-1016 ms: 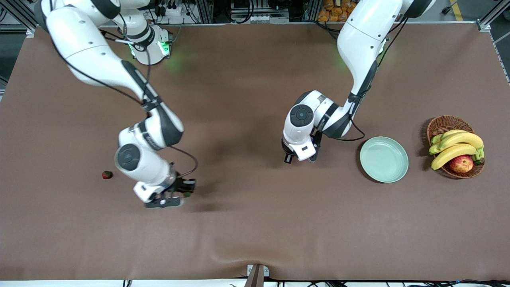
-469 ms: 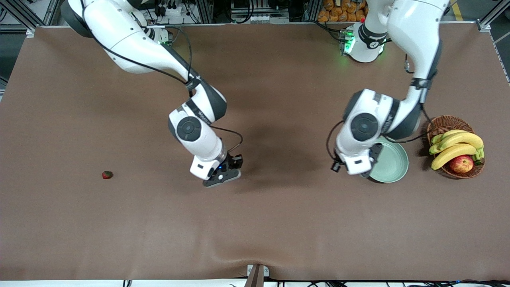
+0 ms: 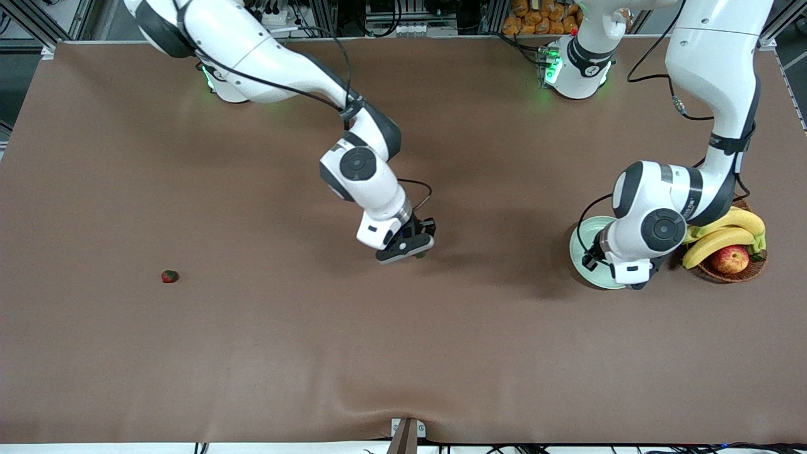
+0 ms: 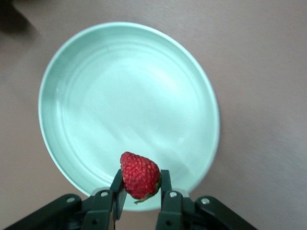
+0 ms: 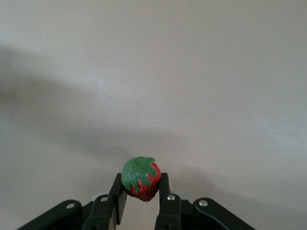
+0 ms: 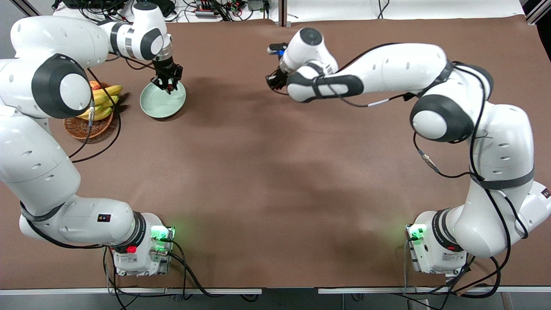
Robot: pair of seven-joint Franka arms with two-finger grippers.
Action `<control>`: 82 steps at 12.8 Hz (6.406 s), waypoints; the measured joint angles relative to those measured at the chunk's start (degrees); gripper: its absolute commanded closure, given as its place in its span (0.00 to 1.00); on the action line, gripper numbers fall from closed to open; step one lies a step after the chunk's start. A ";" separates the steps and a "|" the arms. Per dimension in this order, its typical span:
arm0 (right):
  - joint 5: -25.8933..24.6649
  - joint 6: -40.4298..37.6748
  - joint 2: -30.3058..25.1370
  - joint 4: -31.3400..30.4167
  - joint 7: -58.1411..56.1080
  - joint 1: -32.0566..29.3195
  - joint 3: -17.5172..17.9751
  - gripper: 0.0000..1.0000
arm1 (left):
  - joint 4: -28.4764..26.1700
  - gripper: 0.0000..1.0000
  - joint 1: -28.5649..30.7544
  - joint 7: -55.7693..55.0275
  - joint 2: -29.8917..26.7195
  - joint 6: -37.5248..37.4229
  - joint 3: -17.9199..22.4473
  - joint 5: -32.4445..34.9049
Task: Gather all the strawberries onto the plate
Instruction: 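Release the strawberry onto the plate while the right gripper sets its strawberry down, then grasp the mid-table strawberry with the left gripper while the right gripper grasps another, then carry the strawberry to the plate while the right gripper carries the last one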
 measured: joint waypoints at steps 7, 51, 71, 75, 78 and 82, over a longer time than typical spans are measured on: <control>0.00 1.84 11.63 12.78 11.31 13.28 -10.03 0.00 | -8.11 0.00 4.83 6.62 -1.71 7.79 -0.07 2.39; 8.16 -12.73 -10.93 -21.43 -24.51 -44.42 -12.76 0.00 | 15.51 0.42 -21.33 3.21 18.31 13.31 -13.17 16.94; 8.41 -15.26 -12.96 -16.76 -35.64 -43.52 -6.59 0.95 | -1.78 1.00 33.13 29.97 2.12 -5.30 -39.81 15.55; 8.41 -14.94 -13.02 -14.03 -37.53 -39.69 -0.40 0.94 | -6.66 0.58 38.24 30.37 2.67 -0.91 -40.12 21.57; 8.42 -12.89 -12.27 -10.68 -37.38 -31.23 -0.11 0.92 | -7.89 0.00 41.45 30.33 4.68 2.40 -40.12 26.94; 8.42 -5.24 -10.23 -9.80 -37.39 -20.76 -0.03 0.90 | -6.77 0.00 42.33 30.32 3.90 3.00 -41.04 27.47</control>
